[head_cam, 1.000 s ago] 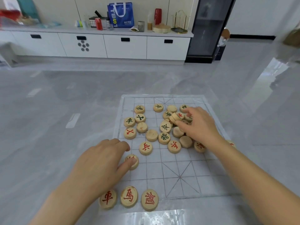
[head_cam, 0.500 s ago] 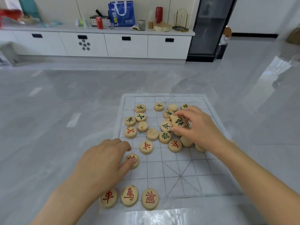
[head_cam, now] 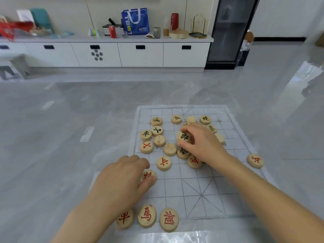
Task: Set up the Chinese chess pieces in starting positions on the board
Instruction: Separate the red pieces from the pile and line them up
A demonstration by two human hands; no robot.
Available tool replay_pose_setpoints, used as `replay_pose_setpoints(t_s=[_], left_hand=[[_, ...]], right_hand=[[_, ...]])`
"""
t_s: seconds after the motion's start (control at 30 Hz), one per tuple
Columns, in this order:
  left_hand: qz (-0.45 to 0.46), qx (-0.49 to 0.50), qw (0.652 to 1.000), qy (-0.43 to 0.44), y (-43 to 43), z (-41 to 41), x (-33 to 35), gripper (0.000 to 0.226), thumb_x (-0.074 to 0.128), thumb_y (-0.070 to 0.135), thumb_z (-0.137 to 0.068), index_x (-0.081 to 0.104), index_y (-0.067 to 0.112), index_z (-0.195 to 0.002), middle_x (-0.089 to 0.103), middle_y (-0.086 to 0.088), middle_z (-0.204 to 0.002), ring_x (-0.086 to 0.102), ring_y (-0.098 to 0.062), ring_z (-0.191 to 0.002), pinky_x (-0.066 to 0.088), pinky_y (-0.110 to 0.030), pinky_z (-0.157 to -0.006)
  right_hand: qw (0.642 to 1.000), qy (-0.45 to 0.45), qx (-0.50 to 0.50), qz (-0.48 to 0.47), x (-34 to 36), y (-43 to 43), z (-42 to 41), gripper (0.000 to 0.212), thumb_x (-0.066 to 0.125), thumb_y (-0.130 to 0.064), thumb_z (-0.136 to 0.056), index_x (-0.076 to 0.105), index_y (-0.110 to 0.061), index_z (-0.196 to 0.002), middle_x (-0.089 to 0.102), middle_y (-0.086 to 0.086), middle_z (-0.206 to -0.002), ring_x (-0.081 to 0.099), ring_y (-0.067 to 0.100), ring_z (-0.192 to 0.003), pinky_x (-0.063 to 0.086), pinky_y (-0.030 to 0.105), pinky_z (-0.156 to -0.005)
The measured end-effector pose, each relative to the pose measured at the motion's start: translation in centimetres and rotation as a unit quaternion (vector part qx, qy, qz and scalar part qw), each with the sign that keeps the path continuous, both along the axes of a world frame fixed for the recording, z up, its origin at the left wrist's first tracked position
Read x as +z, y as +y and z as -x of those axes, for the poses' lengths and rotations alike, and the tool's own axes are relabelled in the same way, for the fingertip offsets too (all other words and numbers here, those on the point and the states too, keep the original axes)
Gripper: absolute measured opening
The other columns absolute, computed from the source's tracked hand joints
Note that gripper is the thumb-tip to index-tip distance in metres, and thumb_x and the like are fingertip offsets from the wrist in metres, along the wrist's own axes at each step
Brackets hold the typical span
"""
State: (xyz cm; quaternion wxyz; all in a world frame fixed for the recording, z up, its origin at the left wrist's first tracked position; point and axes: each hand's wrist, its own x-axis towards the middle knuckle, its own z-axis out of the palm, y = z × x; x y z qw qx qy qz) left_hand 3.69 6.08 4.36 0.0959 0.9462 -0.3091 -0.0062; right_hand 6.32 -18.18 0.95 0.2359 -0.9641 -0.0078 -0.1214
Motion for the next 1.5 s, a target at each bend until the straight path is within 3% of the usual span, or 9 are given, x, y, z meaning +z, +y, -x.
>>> replay_pose_setpoints(t_s=[0.17,0.33,0.57,0.7,0.83,1.03,1.17,1.4,1.5], left_hand=[[0.015,0.003,1.000,-0.001,0.3,-0.1,0.7,0.034,0.033,0.055,-0.093,0.044,0.036,-0.119,0.050,0.018,-0.113,0.046,-0.005,-0.106,0.040,-0.021,-0.080],[0.021,0.018,1.000,0.000,0.7,-0.5,1.2,0.031,0.034,0.057,-0.092,0.045,0.035,-0.111,0.049,0.016,-0.106,0.046,-0.007,-0.103,0.038,-0.023,-0.077],[0.015,0.030,0.999,-0.009,0.8,-0.7,1.1,0.033,0.034,0.057,-0.092,0.045,0.035,-0.115,0.049,0.015,-0.107,0.046,-0.008,-0.104,0.038,-0.023,-0.077],[0.019,0.035,0.999,-0.012,0.9,-0.7,0.9,0.036,0.034,0.057,-0.092,0.047,0.034,-0.116,0.051,0.015,-0.107,0.047,-0.008,-0.103,0.042,-0.025,-0.081],[0.031,0.035,0.999,-0.024,0.9,-0.9,0.8,0.037,0.036,0.056,-0.092,0.047,0.034,-0.120,0.052,0.015,-0.109,0.048,-0.009,-0.104,0.043,-0.026,-0.082],[0.064,0.046,0.996,-0.042,0.5,-1.0,0.5,0.042,0.042,0.054,-0.091,0.039,0.035,-0.129,0.053,0.015,-0.118,0.049,-0.009,-0.110,0.044,-0.027,-0.084],[0.195,0.051,0.979,-0.030,-1.0,-0.4,0.7,0.055,0.058,0.052,-0.083,0.036,0.041,-0.132,0.055,0.020,-0.113,0.054,-0.001,-0.098,0.044,-0.021,-0.078],[0.317,0.047,0.947,-0.020,-2.9,0.5,-0.2,0.036,0.065,0.056,-0.072,0.054,0.036,-0.099,0.055,0.016,-0.071,0.055,-0.005,-0.067,0.045,-0.021,-0.058],[0.265,0.017,0.961,-0.082,-3.9,1.4,-0.8,0.038,0.053,0.060,-0.070,0.044,0.030,-0.092,0.053,0.014,-0.064,0.053,-0.005,-0.057,0.048,-0.029,-0.048]], right_hand=[[0.994,0.015,-0.002,0.111,-0.1,2.3,-5.7,0.034,0.057,-0.033,-0.087,0.052,-0.024,-0.120,0.060,-0.005,-0.118,0.049,0.018,-0.110,0.037,0.037,-0.092],[0.997,0.072,0.003,0.024,1.4,2.4,-8.0,0.035,0.063,-0.031,-0.085,0.056,-0.021,-0.117,0.060,-0.002,-0.118,0.055,0.017,-0.107,0.044,0.040,-0.094],[0.973,0.098,0.094,0.184,0.5,5.4,-5.7,0.042,0.065,-0.058,-0.072,0.053,-0.031,-0.102,0.052,-0.011,-0.096,0.047,0.015,-0.094,0.038,0.036,-0.082],[0.990,0.072,0.063,0.104,-0.1,5.3,-5.4,0.027,0.061,-0.043,-0.082,0.057,-0.028,-0.104,0.063,-0.008,-0.100,0.056,0.015,-0.093,0.044,0.034,-0.077],[0.992,0.065,0.015,-0.111,0.5,4.9,-3.9,0.019,0.051,-0.028,-0.093,0.062,-0.021,-0.106,0.066,-0.007,-0.096,0.060,0.009,-0.087,0.050,0.025,-0.073],[0.932,0.079,0.026,-0.353,2.5,5.5,-1.0,0.012,0.056,-0.018,-0.091,0.066,-0.017,-0.097,0.071,0.002,-0.087,0.065,0.004,-0.070,0.052,0.018,-0.066],[0.891,0.101,0.088,-0.434,4.0,6.3,1.7,0.009,0.056,-0.013,-0.089,0.062,-0.008,-0.094,0.067,0.011,-0.071,0.056,0.006,-0.053,0.044,0.013,-0.048],[0.870,0.088,0.084,-0.477,4.6,5.3,5.2,0.029,0.072,-0.026,-0.066,0.067,-0.015,-0.092,0.068,-0.004,-0.076,0.062,0.005,-0.063,0.049,0.017,-0.058],[0.927,0.082,0.069,-0.359,3.8,4.7,6.8,0.043,0.085,-0.041,-0.055,0.067,-0.028,-0.092,0.068,-0.005,-0.087,0.065,0.016,-0.074,0.056,0.034,-0.067]])
